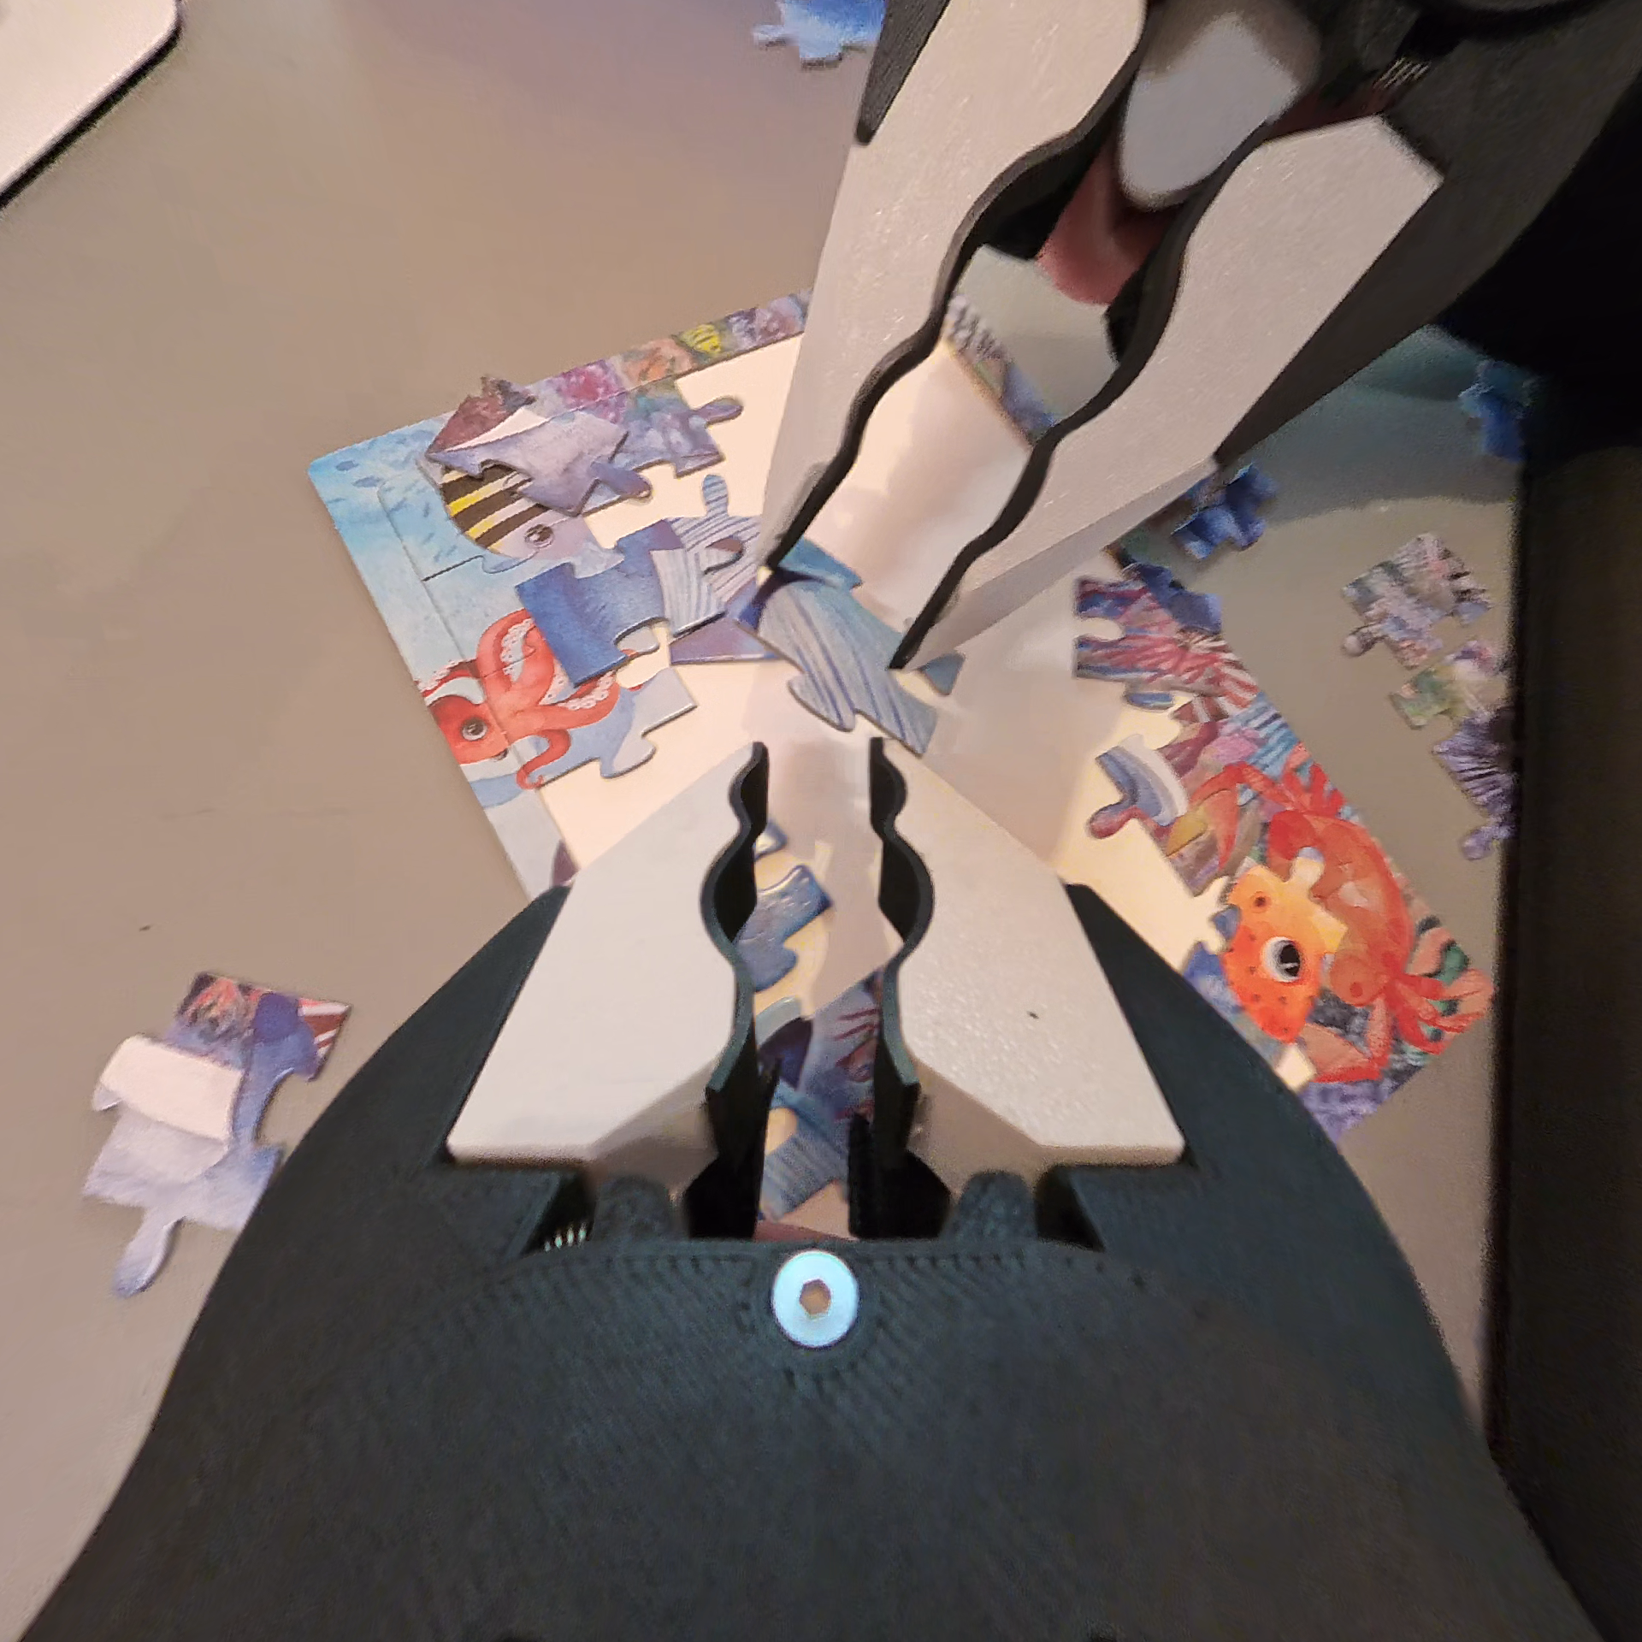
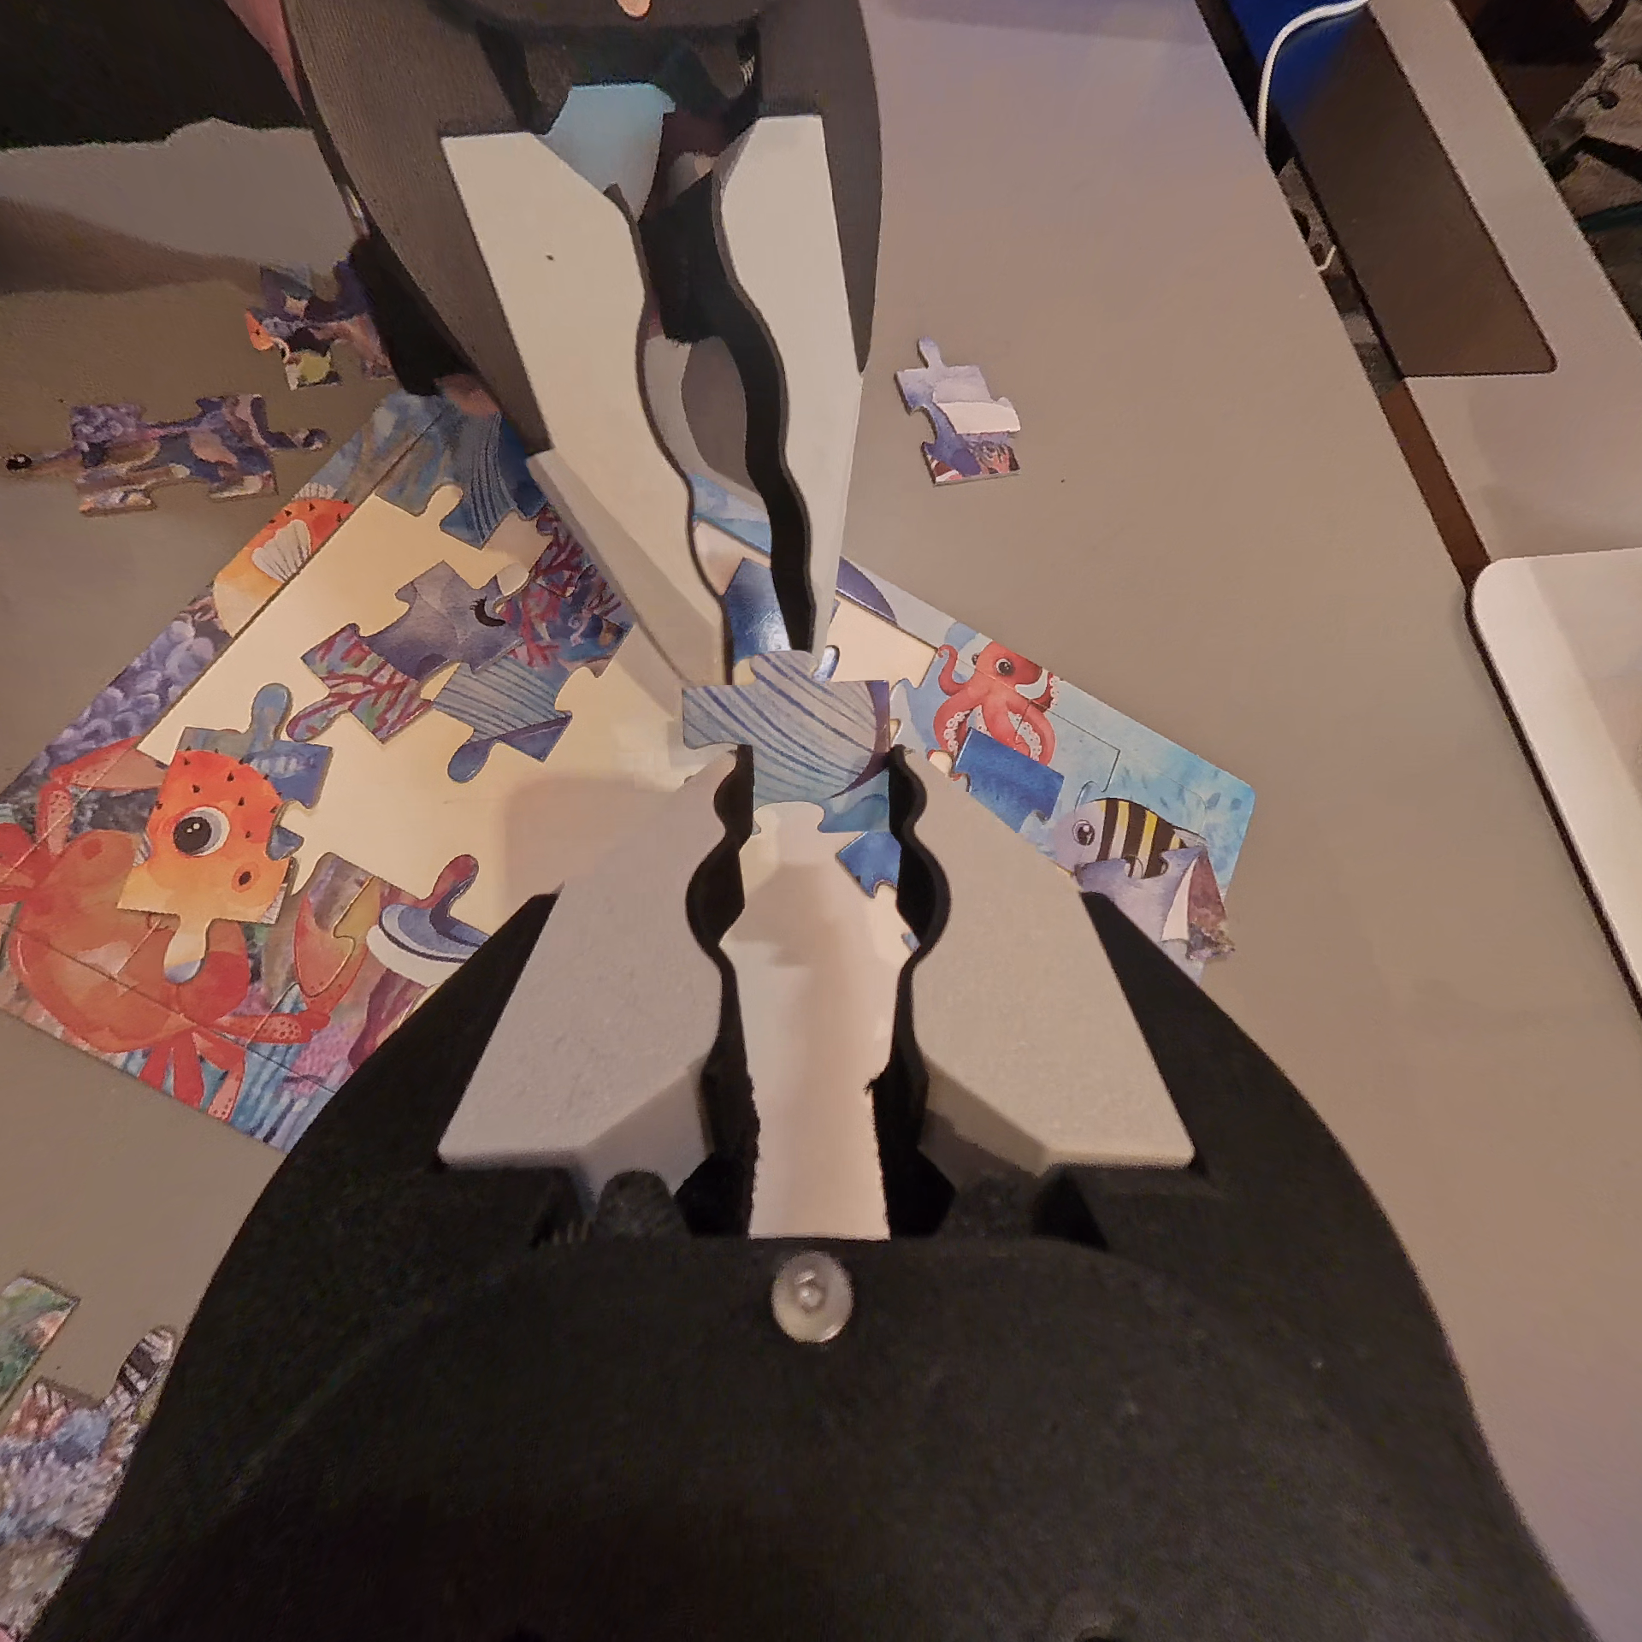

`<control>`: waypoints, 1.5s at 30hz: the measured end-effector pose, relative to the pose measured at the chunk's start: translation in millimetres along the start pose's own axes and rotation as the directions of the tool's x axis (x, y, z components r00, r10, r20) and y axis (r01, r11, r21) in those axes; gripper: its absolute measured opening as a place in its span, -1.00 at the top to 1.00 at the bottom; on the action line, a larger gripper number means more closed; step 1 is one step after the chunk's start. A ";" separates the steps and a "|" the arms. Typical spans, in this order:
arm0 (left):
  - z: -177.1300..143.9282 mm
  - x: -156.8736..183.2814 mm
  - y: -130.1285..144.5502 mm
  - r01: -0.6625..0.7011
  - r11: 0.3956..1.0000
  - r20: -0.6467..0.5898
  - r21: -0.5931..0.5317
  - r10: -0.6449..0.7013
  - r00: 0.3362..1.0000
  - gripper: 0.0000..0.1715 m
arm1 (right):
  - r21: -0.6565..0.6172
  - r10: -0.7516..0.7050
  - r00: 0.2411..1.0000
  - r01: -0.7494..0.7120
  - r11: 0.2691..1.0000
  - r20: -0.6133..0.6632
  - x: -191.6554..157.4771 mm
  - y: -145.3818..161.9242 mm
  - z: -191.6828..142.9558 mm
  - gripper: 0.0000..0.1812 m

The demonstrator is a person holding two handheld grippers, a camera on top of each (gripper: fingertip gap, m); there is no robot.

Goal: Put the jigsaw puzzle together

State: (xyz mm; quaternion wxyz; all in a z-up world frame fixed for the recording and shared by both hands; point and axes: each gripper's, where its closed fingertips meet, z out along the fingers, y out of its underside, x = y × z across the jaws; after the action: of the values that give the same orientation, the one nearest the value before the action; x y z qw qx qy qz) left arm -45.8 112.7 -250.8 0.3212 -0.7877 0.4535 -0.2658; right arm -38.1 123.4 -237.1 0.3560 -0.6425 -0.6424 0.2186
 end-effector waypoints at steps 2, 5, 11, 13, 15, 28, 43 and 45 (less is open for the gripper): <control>-1.9 3.3 -3.1 0.035 0.999 -0.034 0.028 -0.034 0.999 0.73 | 0.006 -0.005 1.000 0.005 1.000 -0.011 1.7 -1.1 -1.4 0.69; -7.6 12.3 -10.0 0.068 0.994 -0.110 0.086 -0.059 0.992 0.64 | 0.030 -0.013 1.000 0.013 0.999 -0.010 1.8 -4.2 -3.7 1.00; -7.9 11.1 -11.3 0.061 0.994 -0.097 0.093 -0.052 0.994 0.66 | 0.007 0.002 1.000 -0.002 1.000 0.021 -2.0 -0.7 -1.9 1.00; -7.5 1.7 -4.6 0.063 0.996 -0.047 0.063 -0.060 0.997 0.71 | 0.013 -0.005 0.997 0.004 1.000 0.080 -12.6 -1.0 -0.2 0.93; -8.1 -4.0 -0.3 0.057 0.998 -0.017 0.041 -0.056 0.998 0.71 | -0.006 0.014 0.983 -0.013 1.000 0.185 -32.3 -2.0 2.1 0.68; -16.4 -14.2 -5.3 0.060 0.996 0.035 0.066 -0.062 0.997 0.73 | -0.095 -0.139 0.884 0.201 0.975 0.445 -126.2 5.3 32.9 0.63; -38.5 20.8 -0.5 -0.166 0.985 -0.029 0.048 0.168 0.985 0.53 | -0.058 0.110 0.887 -0.094 0.994 0.448 -72.2 6.5 4.8 0.64; -42.2 33.3 -7.9 -0.195 0.977 -0.063 0.089 0.201 0.978 0.51 | -0.073 0.194 0.862 -0.181 0.981 0.469 -62.1 12.5 3.3 0.64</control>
State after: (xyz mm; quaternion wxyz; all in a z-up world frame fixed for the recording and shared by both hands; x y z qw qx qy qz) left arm -56.5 75.1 -213.1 0.3620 -0.7146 0.5297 -0.2788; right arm -37.1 64.1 -259.5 0.1569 -0.6336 -0.6471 0.3939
